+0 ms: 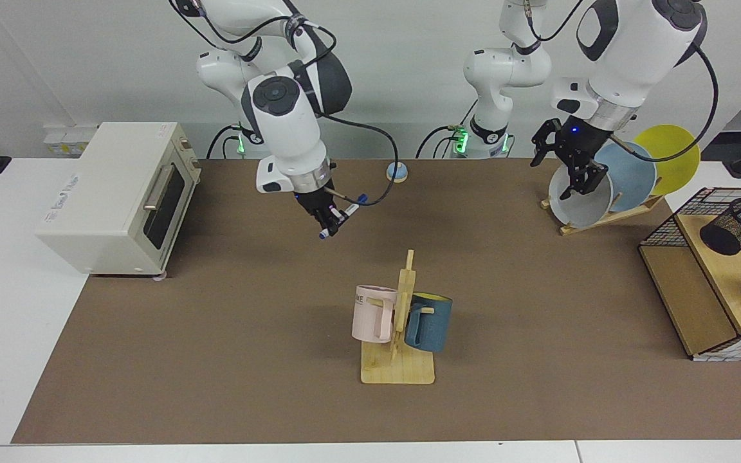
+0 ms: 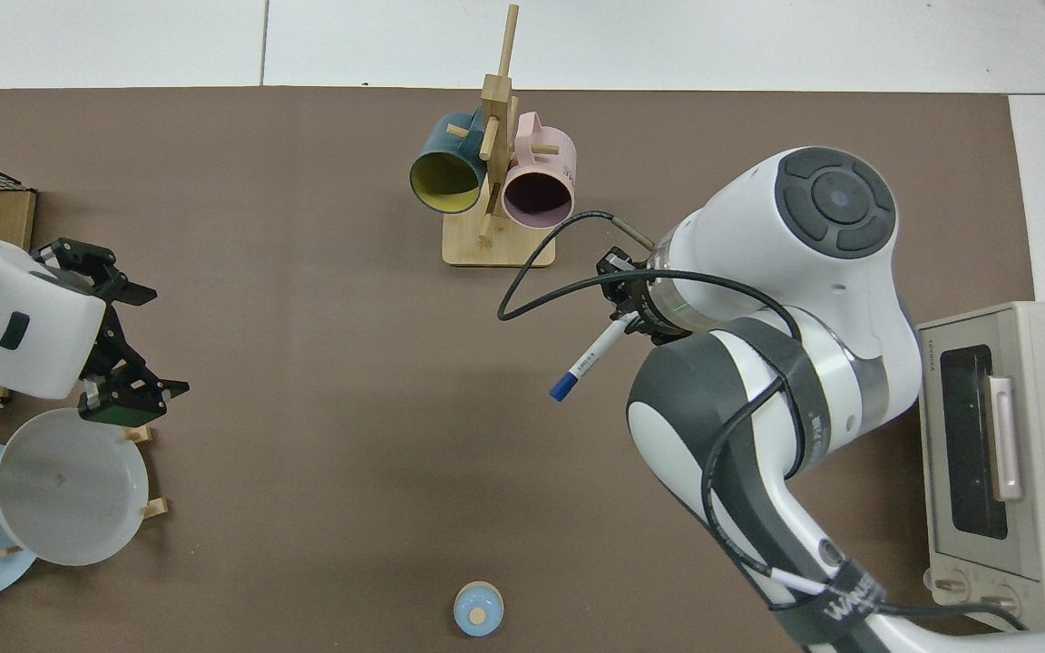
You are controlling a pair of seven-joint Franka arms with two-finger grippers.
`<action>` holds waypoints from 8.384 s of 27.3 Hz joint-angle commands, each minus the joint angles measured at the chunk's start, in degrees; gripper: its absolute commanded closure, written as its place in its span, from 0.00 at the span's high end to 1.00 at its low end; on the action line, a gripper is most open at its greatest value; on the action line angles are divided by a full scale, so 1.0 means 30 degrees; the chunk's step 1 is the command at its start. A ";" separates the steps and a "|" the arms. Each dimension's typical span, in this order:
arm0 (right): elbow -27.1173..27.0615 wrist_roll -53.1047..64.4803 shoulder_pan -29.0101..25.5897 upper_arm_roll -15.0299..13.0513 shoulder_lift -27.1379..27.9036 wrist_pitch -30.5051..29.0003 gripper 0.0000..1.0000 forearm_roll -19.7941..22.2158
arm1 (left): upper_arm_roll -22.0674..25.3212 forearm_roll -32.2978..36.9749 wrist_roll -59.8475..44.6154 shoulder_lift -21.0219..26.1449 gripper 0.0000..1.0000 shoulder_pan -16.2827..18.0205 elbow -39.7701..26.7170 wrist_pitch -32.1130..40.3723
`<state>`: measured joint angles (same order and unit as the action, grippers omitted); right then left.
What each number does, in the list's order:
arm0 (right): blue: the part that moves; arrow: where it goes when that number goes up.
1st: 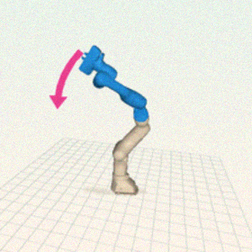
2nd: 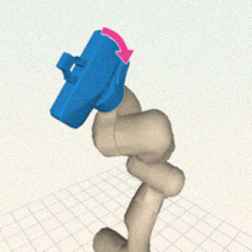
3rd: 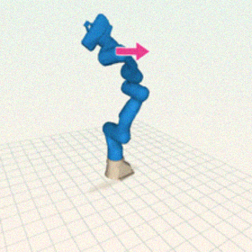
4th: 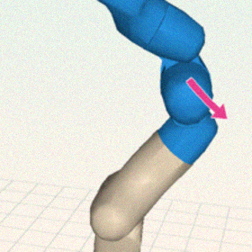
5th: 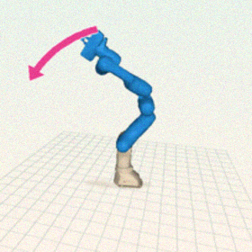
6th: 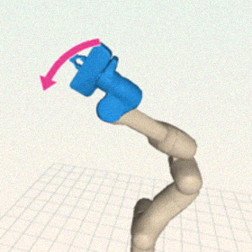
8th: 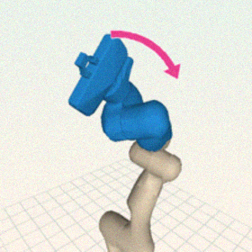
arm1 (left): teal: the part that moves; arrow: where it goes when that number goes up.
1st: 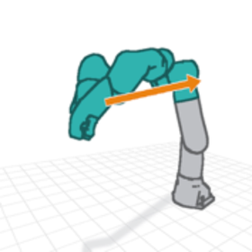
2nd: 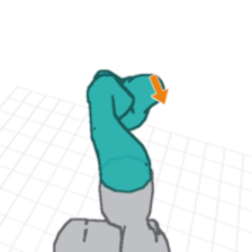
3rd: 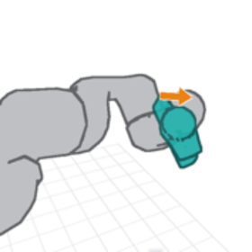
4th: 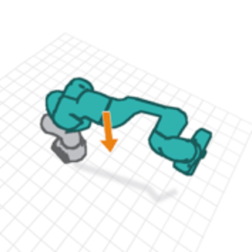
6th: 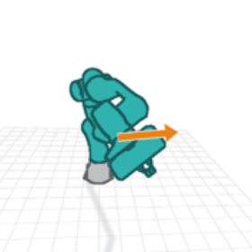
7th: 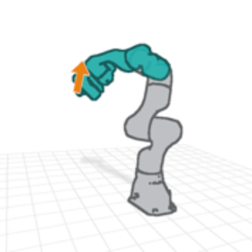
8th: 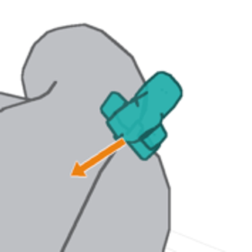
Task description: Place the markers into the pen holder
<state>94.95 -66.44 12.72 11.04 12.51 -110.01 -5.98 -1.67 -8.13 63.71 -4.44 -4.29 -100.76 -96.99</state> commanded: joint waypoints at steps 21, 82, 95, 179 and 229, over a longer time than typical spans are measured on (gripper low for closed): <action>-0.2646 -1.0900 0.3318 0.0071 0.0253 -0.0389 0.00 -0.1874 | -0.1699 -0.3619 -0.0873 -0.1506 1.00 -0.1266 -0.2771 -0.2211; -0.1591 -1.1868 0.4109 0.0071 0.0253 -0.1826 0.00 -0.3604 | -0.3810 -0.4029 -0.3689 -0.1536 0.00 -0.1237 -0.3504 -0.3090; -0.1650 -1.1430 0.3992 0.0071 0.0253 -0.1739 1.00 -0.3369 | -0.3781 -0.2918 -0.3659 -0.1536 0.00 -0.1003 -0.3533 -0.2798; -0.2206 2.0974 -0.5120 -0.0603 -0.3819 0.7989 1.00 0.2959 | -0.3517 1.8676 1.6670 0.1216 0.00 1.0978 0.0946 -1.0355; -0.2206 2.0974 -0.5149 -0.0574 -0.3819 0.7989 1.00 0.2959 | -0.4453 1.1733 1.3049 0.1600 1.00 1.1977 0.1507 -0.6991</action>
<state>88.20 -3.67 -1.67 8.64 1.60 -86.43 3.99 -14.11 29.97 113.12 1.73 33.84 -97.31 -124.03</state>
